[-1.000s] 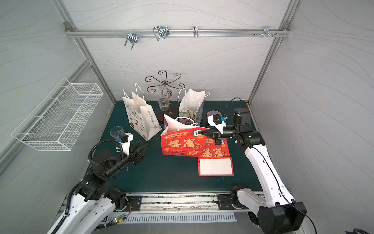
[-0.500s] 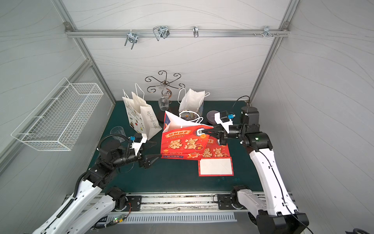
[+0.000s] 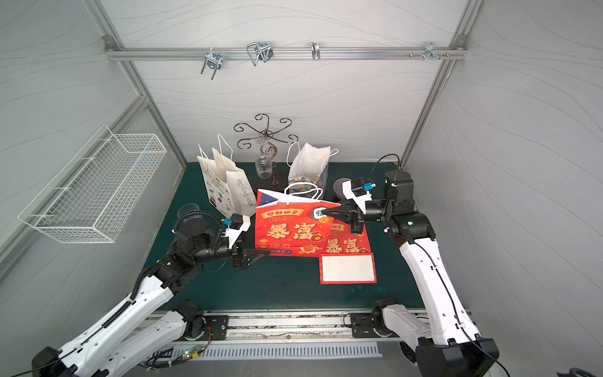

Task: Put away the paper bag
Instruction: Press the paper bag at the center of the board.

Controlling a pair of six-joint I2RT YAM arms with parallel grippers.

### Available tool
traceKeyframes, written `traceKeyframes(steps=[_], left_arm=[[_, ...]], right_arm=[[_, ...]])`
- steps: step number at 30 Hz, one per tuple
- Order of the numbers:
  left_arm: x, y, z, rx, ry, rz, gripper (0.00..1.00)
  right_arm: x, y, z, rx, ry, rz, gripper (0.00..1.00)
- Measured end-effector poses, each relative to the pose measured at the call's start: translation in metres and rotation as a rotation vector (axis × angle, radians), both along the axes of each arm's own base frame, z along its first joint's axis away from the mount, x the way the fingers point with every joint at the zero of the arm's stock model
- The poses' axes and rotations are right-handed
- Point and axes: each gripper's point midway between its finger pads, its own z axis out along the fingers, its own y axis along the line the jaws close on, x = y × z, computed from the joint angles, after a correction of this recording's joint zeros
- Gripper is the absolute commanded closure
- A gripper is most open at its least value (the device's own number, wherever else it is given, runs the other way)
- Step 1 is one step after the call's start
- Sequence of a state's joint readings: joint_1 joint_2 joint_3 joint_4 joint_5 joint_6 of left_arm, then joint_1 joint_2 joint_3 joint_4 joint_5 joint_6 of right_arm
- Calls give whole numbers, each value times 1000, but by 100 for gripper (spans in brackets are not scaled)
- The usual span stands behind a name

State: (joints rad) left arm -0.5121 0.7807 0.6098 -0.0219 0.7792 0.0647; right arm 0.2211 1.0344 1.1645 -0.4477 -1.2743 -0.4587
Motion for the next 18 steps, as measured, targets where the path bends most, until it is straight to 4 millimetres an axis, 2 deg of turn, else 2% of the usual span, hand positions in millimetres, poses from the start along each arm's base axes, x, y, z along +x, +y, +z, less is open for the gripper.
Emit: traceKeyframes(steps=[5,9,18], left_arm=[[2,-2,15,-23,-39,2,35],[6,-3,34,-54,-74,7,40],[17,-13,91,-151,-133,-6,38]], right_arm=[[2,1,-5,-5,12,1,100],[1,2,-6,-7,11,7,100],[0,7,-15,-26,16,22,100]])
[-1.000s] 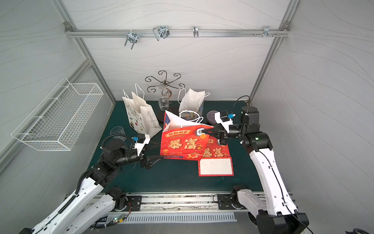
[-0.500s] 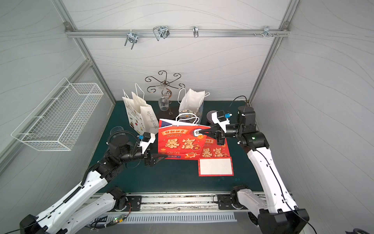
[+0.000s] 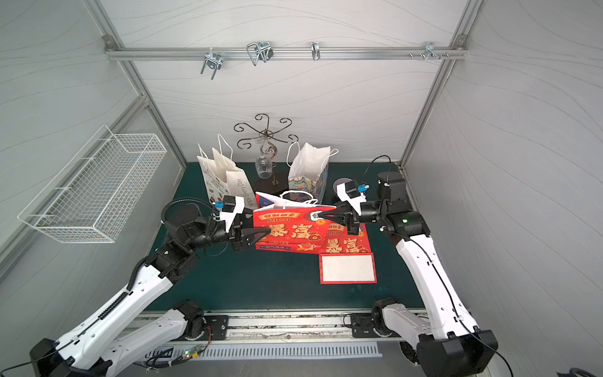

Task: Put away the paper bag
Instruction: Press the paper bag at the center of the board.

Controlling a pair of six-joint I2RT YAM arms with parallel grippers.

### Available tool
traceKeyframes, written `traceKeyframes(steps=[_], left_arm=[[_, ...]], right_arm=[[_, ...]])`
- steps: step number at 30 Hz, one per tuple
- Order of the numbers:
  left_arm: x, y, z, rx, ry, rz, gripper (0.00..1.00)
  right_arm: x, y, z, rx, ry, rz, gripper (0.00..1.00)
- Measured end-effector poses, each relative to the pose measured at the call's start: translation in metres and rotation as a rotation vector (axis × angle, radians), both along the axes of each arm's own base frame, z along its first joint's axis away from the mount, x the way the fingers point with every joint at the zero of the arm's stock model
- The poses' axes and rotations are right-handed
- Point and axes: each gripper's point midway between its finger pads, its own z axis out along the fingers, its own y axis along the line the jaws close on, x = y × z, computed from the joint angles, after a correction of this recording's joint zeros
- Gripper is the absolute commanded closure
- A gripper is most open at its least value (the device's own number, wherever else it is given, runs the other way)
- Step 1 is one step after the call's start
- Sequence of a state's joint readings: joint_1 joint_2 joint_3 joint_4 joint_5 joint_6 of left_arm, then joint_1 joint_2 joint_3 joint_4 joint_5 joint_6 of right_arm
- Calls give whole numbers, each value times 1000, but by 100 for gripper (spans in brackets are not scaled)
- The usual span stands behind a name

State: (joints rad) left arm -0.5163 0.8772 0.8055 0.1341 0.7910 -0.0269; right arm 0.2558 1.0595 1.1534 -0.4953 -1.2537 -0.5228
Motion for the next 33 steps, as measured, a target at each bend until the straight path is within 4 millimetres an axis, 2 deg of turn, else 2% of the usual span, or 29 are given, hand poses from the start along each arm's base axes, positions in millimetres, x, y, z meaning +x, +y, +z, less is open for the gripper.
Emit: traceKeyframes(steps=[5,8,14,16,20,24,29,33], left_arm=[[0,-1,34,-49,-45,-11,33],[0,1,48,-60,-74,6,26],[-4,20,55,3,-98,117,10],[-9,28,53,26,-106,152,2],[-9,35,45,65,-99,191,0],[2,26,32,95,-53,170,0],[26,11,1,164,22,151,0],[34,5,-16,215,38,135,0]], right_arm=[[2,0,-3,-7,1,-4,100],[2,0,-4,-9,-4,-7,100],[6,-4,-6,-21,3,-39,100],[5,-5,-6,-26,5,-47,100],[4,-6,-6,-31,6,-49,100],[2,-6,-6,-34,15,-47,100],[-1,-6,-2,-31,12,-32,100],[0,-5,-4,-39,18,-22,100]])
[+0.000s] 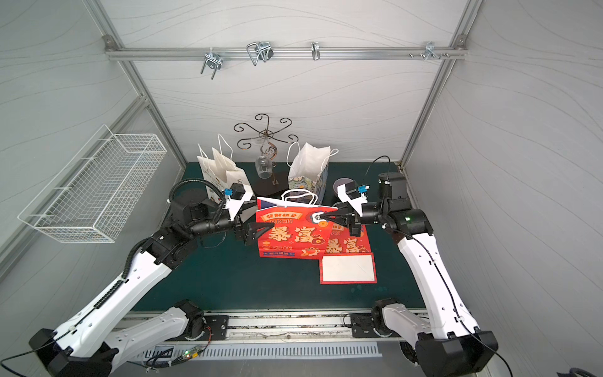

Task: Put away the paper bag
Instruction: Press the paper bag at the center of the board.

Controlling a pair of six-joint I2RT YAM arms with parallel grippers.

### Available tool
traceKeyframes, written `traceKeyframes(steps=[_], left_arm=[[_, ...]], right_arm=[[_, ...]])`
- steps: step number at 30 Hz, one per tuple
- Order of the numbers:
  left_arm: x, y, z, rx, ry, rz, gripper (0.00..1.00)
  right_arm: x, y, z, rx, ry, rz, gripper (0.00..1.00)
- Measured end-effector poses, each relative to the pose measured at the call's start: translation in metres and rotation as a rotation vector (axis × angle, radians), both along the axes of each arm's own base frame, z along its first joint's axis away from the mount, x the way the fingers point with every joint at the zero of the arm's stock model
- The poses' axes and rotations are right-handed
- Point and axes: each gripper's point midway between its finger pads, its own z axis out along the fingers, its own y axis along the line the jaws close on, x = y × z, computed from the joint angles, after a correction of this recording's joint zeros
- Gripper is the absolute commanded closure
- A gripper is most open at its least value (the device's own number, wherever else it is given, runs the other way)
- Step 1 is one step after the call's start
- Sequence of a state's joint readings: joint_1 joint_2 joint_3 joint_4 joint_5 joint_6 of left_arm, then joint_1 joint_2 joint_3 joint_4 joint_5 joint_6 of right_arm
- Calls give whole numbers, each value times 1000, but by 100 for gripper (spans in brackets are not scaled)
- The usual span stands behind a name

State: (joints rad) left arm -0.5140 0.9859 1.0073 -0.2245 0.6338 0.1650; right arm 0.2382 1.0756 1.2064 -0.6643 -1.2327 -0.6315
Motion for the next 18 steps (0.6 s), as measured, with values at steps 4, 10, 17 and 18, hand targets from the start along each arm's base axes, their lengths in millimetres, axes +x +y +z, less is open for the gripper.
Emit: traceKeyframes(steps=[4,10,17,18], left_arm=[[-4,-4,5,-22,-7,-57,0],[-12,-8,29,-118,-27,-142,32],[-14,-8,46,-174,-54,-200,66],[-15,-9,46,-178,-55,-213,70]], right_arm=[[3,3,-2,-7,12,14,100],[9,5,-3,-12,27,15,100],[11,5,-3,-10,56,14,100],[11,6,-4,-9,62,14,100]])
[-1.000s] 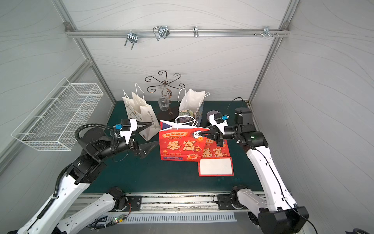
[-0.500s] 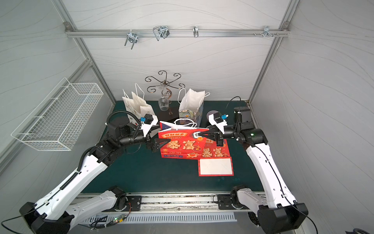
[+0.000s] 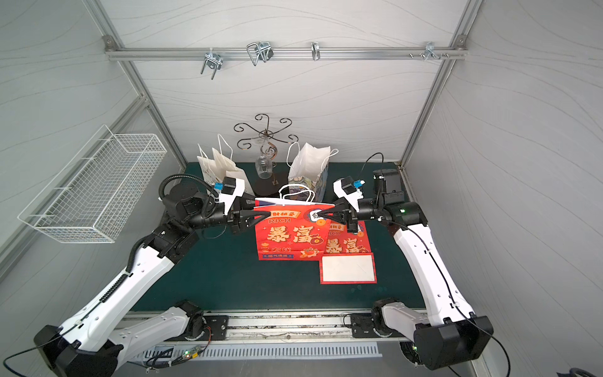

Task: Put away the paper bag
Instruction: Press the paper bag at the center of the board.

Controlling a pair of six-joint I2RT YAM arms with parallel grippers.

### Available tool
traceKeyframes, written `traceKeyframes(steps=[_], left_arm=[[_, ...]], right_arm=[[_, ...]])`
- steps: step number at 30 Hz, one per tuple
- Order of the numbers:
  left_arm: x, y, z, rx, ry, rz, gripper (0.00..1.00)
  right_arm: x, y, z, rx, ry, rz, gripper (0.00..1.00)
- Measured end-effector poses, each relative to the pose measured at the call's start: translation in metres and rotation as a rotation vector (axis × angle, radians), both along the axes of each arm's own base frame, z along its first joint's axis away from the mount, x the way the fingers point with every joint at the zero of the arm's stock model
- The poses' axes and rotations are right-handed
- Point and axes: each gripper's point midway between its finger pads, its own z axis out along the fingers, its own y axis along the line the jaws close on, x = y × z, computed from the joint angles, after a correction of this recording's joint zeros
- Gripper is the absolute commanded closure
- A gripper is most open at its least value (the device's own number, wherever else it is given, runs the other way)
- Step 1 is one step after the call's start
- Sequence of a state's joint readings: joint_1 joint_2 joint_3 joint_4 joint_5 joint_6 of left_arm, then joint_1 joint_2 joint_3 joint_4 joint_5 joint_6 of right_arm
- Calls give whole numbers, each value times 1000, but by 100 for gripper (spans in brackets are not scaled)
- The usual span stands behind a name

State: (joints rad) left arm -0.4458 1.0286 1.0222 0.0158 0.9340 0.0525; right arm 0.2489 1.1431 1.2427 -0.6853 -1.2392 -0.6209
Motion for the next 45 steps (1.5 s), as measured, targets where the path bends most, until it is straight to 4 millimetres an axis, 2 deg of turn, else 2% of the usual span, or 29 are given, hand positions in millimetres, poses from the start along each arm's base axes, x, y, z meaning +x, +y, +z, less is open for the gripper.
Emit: traceKeyframes(steps=[4,5,7,8,10,12,14,18,21,22,25,28,30,32,38,43,44,45], left_arm=[[1,-6,1,-19,37,-50,100],[1,-7,1,-23,42,-61,100],[2,-8,3,-33,50,-72,100],[2,-8,4,-38,60,-76,100],[2,-9,7,-53,74,-79,100],[3,-9,12,-72,86,-79,100],[3,-9,18,-99,91,-79,100],[6,-9,17,-123,129,-72,100],[10,-8,16,-133,142,-56,99],[11,-7,17,-137,139,-49,87],[15,-6,18,-145,153,-26,65],[20,-4,10,-147,195,-1,54],[20,-3,5,-145,222,3,50],[21,-3,-2,-141,245,6,54],[19,-3,-14,-132,280,1,100],[16,-2,-13,-134,276,-3,100],[16,-2,-13,-133,276,-3,94],[15,-1,-13,-132,271,-3,79]], right_arm=[[2,0,-1,-2,15,-3,100],[3,0,-1,-2,19,-5,100],[4,-1,0,1,25,-14,77],[6,-2,0,4,35,-24,70],[7,-4,-1,11,44,-38,67],[7,-5,-3,23,58,-50,68],[5,-5,-5,38,74,-52,74],[9,-4,-2,62,94,-50,98],[12,-3,3,77,106,-45,100],[13,-3,4,81,108,-43,100],[15,-2,6,88,122,-32,100],[17,-1,8,92,130,-25,100],[18,-1,11,95,130,-22,100],[18,0,13,98,133,-17,100],[24,1,17,99,152,-10,100],[28,2,16,98,175,-7,100],[28,2,16,98,178,-6,100],[28,2,17,98,181,-5,100]])
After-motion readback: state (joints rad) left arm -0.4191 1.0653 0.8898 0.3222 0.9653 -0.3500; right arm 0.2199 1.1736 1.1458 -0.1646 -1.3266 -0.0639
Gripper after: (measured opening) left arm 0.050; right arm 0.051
